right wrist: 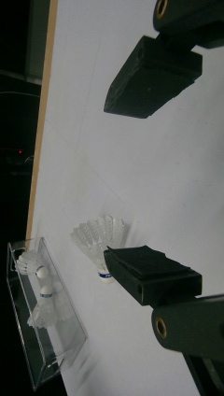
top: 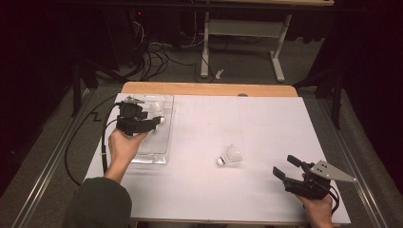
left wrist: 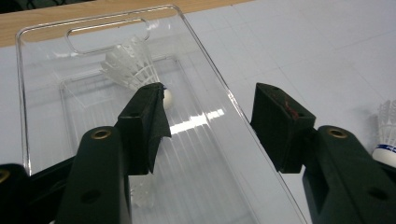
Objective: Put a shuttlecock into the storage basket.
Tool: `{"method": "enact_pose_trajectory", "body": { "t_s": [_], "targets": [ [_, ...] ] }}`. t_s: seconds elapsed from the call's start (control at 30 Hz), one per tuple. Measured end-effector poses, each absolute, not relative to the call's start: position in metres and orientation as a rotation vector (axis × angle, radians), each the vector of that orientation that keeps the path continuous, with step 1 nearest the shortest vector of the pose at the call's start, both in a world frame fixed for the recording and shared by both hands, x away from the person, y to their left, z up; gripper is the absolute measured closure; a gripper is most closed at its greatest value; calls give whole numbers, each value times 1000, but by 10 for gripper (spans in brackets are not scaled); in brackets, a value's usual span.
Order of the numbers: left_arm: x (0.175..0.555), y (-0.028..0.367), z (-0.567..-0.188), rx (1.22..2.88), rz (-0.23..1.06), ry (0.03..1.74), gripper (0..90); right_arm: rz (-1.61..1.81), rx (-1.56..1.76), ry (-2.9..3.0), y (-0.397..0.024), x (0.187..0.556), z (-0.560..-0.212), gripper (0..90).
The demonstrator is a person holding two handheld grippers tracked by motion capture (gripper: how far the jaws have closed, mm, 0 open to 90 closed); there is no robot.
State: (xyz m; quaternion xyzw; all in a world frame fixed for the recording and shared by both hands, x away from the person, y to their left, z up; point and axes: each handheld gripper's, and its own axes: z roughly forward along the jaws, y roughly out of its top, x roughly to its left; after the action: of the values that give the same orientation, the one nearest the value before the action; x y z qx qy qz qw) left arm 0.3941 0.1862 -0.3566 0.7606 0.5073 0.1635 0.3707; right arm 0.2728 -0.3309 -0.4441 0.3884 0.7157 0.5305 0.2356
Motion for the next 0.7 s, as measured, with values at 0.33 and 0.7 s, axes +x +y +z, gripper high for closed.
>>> {"method": "enact_pose_trajectory", "body": {
  "t_s": [0.33,0.7],
  "targets": [
    [386,187,-358,1934,416,1282,441,1457,1065,1963,-331,273,-444,256],
    [376,186,-357,1921,417,1252,435,1458,1066,1964,-331,273,-444,255]
  ]
}}
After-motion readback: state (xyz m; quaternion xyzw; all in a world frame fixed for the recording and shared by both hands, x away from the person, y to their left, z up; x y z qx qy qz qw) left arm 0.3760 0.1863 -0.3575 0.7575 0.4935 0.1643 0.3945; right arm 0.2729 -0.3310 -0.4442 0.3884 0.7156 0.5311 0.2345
